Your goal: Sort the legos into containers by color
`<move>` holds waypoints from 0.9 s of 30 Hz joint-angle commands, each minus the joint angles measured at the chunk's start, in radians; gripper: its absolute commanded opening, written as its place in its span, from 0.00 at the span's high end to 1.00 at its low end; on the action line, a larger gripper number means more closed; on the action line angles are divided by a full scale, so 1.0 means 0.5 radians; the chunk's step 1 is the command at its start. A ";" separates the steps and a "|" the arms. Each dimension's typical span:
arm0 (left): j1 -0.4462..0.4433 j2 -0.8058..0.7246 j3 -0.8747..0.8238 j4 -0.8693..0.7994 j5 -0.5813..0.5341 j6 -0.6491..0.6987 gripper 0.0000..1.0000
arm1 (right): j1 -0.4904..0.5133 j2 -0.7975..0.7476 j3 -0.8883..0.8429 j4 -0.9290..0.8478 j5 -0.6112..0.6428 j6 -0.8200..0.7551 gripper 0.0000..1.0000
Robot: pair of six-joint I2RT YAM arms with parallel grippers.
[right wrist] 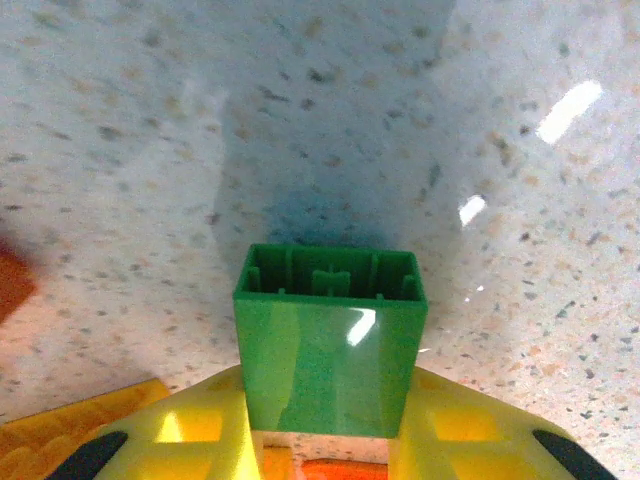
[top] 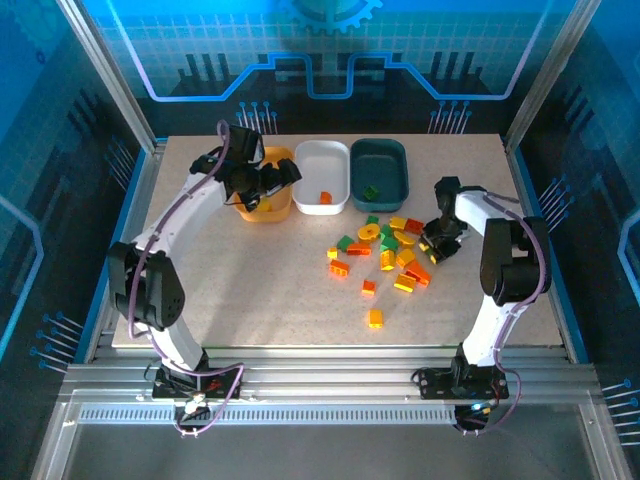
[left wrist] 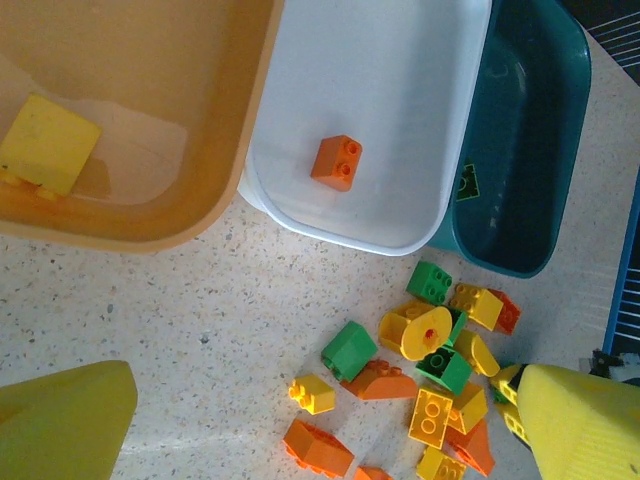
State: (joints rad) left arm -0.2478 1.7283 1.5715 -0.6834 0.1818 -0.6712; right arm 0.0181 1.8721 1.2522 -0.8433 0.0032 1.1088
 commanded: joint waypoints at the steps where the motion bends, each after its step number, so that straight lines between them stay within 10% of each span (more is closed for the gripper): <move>1: 0.008 0.068 0.129 -0.075 0.058 0.054 0.01 | -0.026 -0.145 0.094 -0.074 0.081 -0.119 0.77; 18: -0.087 0.318 0.274 -0.134 0.235 0.040 0.01 | 0.400 0.630 1.526 -0.163 -0.040 -0.731 0.76; 27: -0.232 0.299 0.223 -0.305 0.148 0.276 0.01 | 0.412 0.697 1.912 -0.249 -0.101 -0.838 0.40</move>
State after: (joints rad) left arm -0.3458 1.8824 1.6741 -0.7650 0.2592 -0.6075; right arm 0.2237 2.2814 2.1525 -0.9298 -0.0315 0.7200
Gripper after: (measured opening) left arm 0.990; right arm 0.585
